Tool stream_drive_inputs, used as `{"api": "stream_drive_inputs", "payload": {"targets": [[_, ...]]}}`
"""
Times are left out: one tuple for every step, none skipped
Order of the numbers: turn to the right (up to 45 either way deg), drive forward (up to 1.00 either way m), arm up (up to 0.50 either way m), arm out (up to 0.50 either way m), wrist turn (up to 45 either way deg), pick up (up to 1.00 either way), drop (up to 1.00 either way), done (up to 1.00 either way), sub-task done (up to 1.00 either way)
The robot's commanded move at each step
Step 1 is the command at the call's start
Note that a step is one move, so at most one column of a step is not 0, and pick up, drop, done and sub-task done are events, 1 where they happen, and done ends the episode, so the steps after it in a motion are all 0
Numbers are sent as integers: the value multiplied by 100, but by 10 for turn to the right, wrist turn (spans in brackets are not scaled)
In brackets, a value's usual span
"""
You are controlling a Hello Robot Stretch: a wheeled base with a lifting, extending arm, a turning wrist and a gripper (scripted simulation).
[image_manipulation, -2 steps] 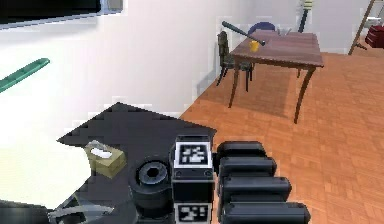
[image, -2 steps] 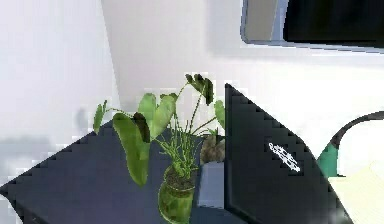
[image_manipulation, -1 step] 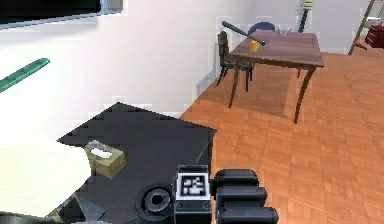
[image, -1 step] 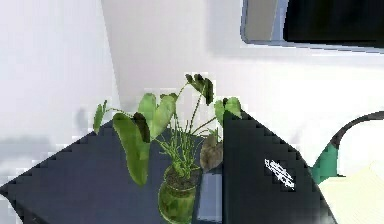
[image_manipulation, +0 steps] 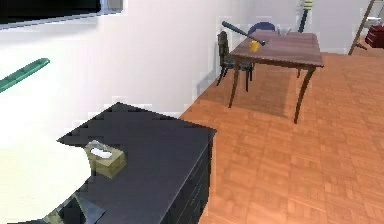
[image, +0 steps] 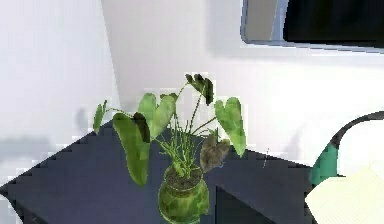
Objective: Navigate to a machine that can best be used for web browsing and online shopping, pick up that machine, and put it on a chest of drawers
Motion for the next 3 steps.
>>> {"api": "stream_drive_inputs", "payload": {"targets": [[0,0,0,0,0,0,100,0,0],[0,0,10,0,0,0,0,0,0],[0,0,0,-2,0,0,0,0,0]]}}
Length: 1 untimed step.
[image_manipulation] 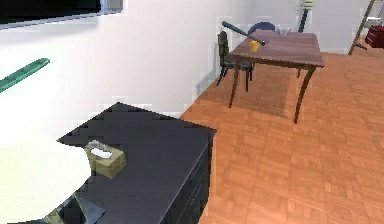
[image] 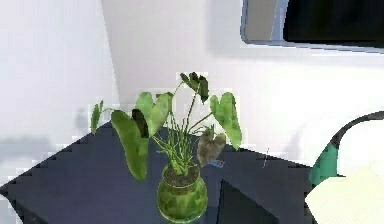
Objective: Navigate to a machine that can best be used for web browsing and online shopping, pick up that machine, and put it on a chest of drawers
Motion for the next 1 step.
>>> {"api": "stream_drive_inputs", "payload": {"targets": [[0,0,0,0,0,0,0,100,0]]}}
